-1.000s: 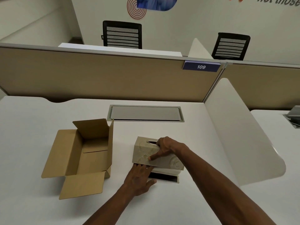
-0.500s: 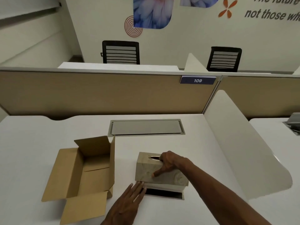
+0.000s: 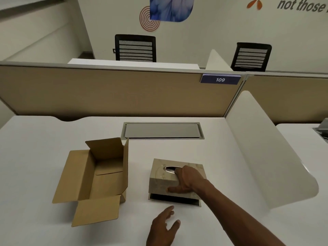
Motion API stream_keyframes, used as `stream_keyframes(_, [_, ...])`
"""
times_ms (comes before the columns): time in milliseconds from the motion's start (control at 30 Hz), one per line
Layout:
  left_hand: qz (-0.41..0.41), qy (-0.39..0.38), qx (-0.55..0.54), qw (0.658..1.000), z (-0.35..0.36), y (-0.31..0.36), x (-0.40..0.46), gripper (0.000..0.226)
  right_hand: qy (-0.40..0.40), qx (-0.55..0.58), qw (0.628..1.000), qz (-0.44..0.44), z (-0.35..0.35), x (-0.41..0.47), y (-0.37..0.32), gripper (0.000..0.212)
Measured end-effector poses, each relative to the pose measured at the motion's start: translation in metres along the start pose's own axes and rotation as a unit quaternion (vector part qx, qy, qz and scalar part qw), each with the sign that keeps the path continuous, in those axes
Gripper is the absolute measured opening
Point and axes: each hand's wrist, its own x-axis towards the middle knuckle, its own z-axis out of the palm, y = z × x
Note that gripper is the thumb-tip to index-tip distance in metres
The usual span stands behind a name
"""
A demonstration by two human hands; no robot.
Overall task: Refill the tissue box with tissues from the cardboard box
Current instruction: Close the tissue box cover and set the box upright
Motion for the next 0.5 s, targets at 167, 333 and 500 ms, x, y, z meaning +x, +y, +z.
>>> stream_keyframes(167, [-0.021,-0.013,0.035,0.999,-0.004,-0.001,-0.001,0.059,0.019,-0.026,0.999,0.027,0.022,-0.014,-0.008,0.080])
stream_keyframes(333, [-0.031,0.006,0.050,0.998,-0.015,-0.005,-0.005,0.057,0.064,-0.022,0.997,0.038,0.038,-0.023,-0.016,0.078])
stream_keyframes(500, [-0.036,0.040,0.048,0.997,-0.028,-0.004,-0.007,0.056,0.128,-0.029,0.990,0.046,0.054,-0.029,-0.023,0.071])
